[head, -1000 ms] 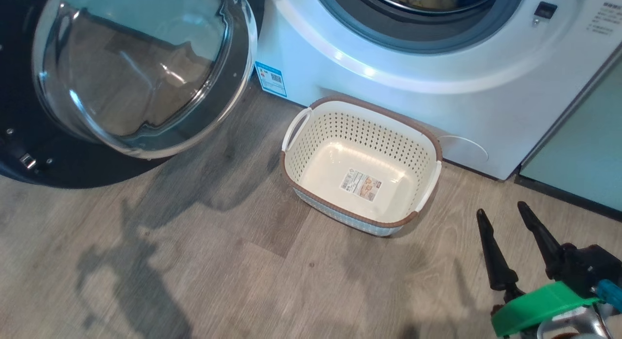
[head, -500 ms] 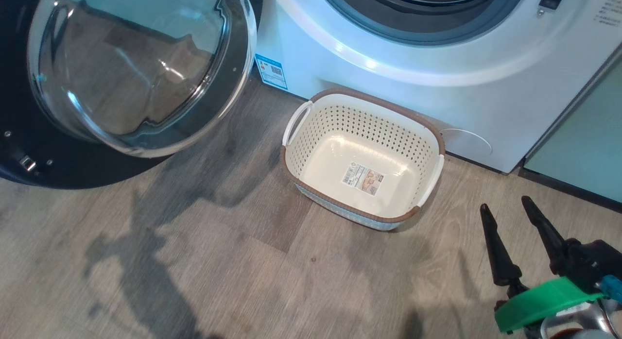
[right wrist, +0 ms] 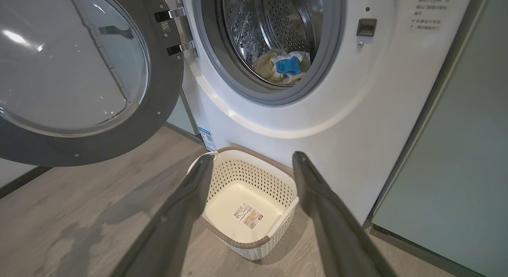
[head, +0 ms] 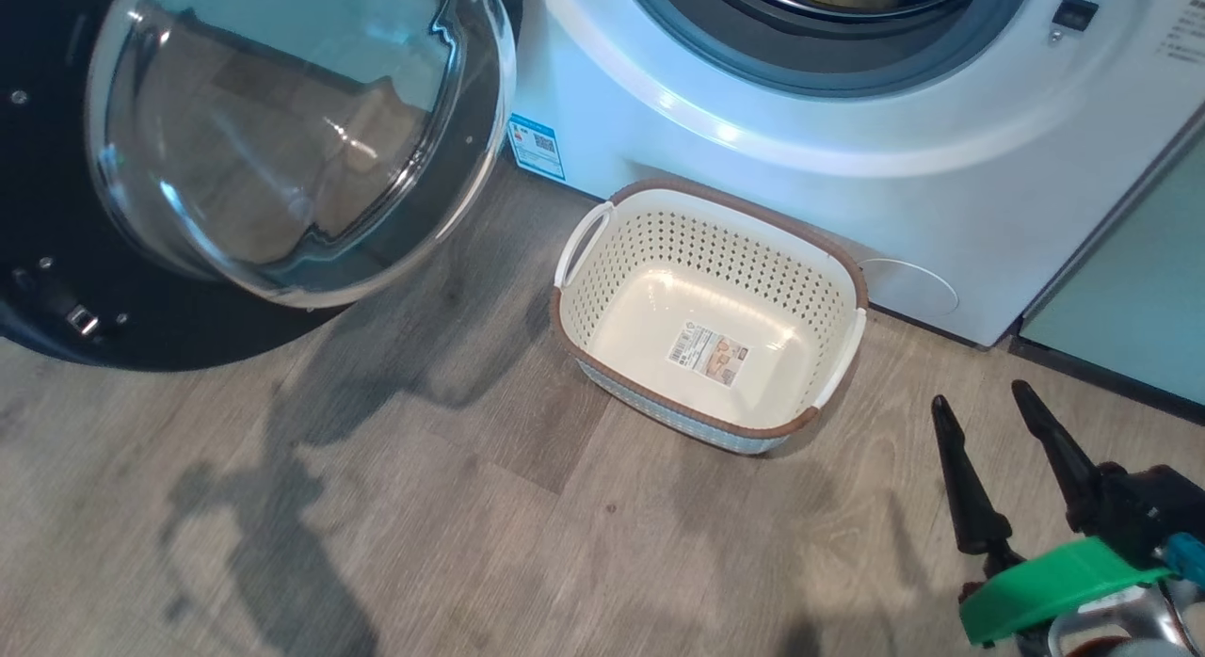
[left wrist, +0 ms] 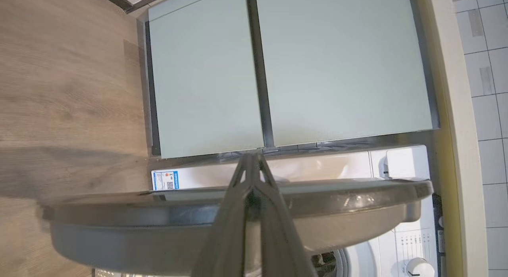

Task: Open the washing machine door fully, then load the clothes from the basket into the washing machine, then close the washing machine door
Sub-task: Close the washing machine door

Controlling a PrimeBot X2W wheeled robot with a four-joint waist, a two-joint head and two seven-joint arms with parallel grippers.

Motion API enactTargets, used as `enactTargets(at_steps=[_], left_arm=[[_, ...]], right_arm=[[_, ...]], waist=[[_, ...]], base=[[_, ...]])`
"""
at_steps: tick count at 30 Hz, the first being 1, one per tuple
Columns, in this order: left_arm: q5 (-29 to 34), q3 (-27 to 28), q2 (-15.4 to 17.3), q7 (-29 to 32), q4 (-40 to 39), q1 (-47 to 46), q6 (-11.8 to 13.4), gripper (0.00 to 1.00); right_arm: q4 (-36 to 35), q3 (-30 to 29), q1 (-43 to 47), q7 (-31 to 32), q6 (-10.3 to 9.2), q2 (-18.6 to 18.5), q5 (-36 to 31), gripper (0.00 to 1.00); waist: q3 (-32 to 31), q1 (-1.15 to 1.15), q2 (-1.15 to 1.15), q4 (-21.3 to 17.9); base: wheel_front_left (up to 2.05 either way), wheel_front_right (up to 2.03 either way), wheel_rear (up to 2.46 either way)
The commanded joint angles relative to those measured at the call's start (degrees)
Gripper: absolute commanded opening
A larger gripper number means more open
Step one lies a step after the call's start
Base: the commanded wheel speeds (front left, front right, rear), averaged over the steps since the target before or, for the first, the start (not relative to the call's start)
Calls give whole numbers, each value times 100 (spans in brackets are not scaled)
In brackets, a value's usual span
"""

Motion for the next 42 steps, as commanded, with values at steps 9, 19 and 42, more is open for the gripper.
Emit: enactTargets(at_steps=[9, 19, 42], left_arm=[[-305, 113, 218, 650, -431, 195, -71, 0], [-533, 71, 85, 1287, -893, 478, -49, 0], [-804, -192, -476, 2196, -2464, 1322, 73, 0]], right_arm=[[-147, 155, -181, -1, -16, -68, -43, 100], [-115, 153, -180, -20, -16, -49, -36, 100], [44, 133, -207, -196, -16, 85, -1, 100]], waist=[[-52, 0, 0, 25], [-89, 0, 0, 33], [-261, 0, 0, -131]], base=[[0, 0, 0], [0, 0, 0], [0, 0, 0]])
